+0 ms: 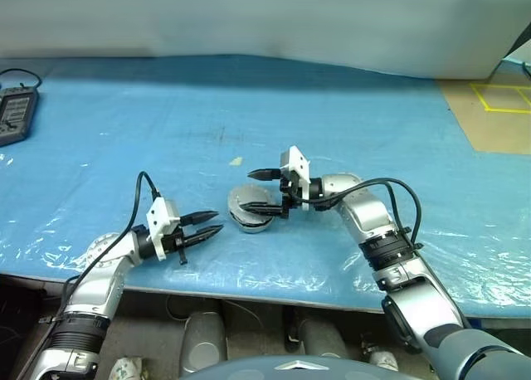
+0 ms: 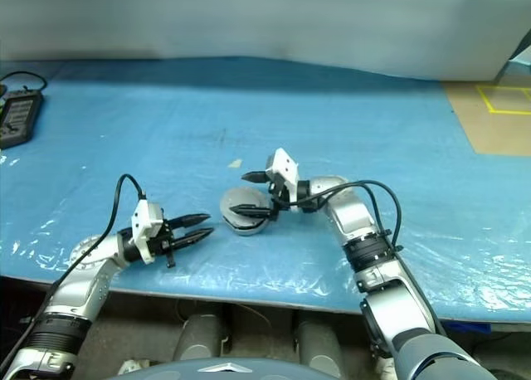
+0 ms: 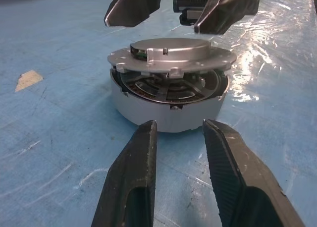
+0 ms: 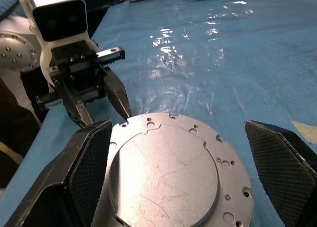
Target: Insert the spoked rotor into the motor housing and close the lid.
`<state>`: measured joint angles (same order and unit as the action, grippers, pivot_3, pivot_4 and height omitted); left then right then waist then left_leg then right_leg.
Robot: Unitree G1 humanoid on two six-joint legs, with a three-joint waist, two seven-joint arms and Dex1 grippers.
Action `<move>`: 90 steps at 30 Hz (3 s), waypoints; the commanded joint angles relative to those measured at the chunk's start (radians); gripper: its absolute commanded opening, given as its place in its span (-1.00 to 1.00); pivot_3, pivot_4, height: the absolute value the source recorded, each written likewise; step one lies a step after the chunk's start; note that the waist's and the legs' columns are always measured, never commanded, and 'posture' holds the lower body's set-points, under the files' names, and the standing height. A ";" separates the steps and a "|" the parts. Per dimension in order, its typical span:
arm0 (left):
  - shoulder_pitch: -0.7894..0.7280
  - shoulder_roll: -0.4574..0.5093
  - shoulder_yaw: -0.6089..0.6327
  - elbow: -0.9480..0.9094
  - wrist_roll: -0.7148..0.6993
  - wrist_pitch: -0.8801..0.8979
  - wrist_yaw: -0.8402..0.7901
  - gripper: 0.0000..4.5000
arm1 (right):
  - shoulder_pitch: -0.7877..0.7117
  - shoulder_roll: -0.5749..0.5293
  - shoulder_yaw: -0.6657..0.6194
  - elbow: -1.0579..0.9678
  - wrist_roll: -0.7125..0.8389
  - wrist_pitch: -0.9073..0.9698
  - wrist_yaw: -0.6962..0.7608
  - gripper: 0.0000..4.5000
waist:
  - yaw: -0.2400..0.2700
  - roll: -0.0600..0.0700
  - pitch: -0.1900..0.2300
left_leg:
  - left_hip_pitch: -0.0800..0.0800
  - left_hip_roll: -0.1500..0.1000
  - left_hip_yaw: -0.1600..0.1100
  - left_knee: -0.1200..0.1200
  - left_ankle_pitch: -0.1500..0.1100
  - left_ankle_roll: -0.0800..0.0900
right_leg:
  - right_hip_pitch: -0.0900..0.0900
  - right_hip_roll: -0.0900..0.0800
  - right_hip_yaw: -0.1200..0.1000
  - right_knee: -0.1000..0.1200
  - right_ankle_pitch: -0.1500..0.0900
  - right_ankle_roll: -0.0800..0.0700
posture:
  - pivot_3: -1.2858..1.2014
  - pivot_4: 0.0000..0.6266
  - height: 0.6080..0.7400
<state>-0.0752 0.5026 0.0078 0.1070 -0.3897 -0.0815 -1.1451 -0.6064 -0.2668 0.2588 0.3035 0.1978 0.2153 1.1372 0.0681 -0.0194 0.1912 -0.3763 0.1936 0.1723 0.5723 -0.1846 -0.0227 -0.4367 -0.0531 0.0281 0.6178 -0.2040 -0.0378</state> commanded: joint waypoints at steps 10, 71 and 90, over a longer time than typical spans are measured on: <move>0.001 0.006 0.007 -0.045 -0.012 0.011 0.014 -0.32 | 0.011 -0.011 0.033 0.034 -0.048 -0.073 0.002 0.74 | 0.000 0.000 0.000 | 0.000 0.000 0.000 0.000 0.000 0.000 | 0.000 0.000 0.000 0.000 0.000 0.000 | 0.03 -0.52 1.00; 0.010 -0.004 0.012 -0.028 -0.032 0.000 0.010 -0.32 | -0.006 -0.044 0.108 0.034 -0.126 0.001 -0.033 0.32 | -0.001 -0.001 -0.002 | 0.009 0.000 0.001 -0.003 0.000 0.000 | 0.008 0.000 0.000 -0.002 0.000 0.001 | 0.03 -0.52 1.00; 0.016 -0.002 0.013 -0.053 -0.033 0.021 0.024 -0.32 | 0.003 -0.070 0.157 0.084 -0.193 0.015 -0.074 0.32 | -0.001 0.001 -0.011 | 0.013 -0.001 0.000 -0.003 0.000 0.000 | 0.011 -0.001 0.001 -0.002 -0.005 0.008 | 0.03 -0.52 1.00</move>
<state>-0.0639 0.4986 0.0081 0.0823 -0.4132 -0.0543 -1.1252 -0.6360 -0.3184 0.3770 0.3293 0.0700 0.1852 1.0849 0.0673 -0.0185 0.1799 -0.3630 0.1930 0.1728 0.5693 -0.1848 -0.0229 -0.4253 -0.0539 0.0289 0.6160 -0.2086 -0.0301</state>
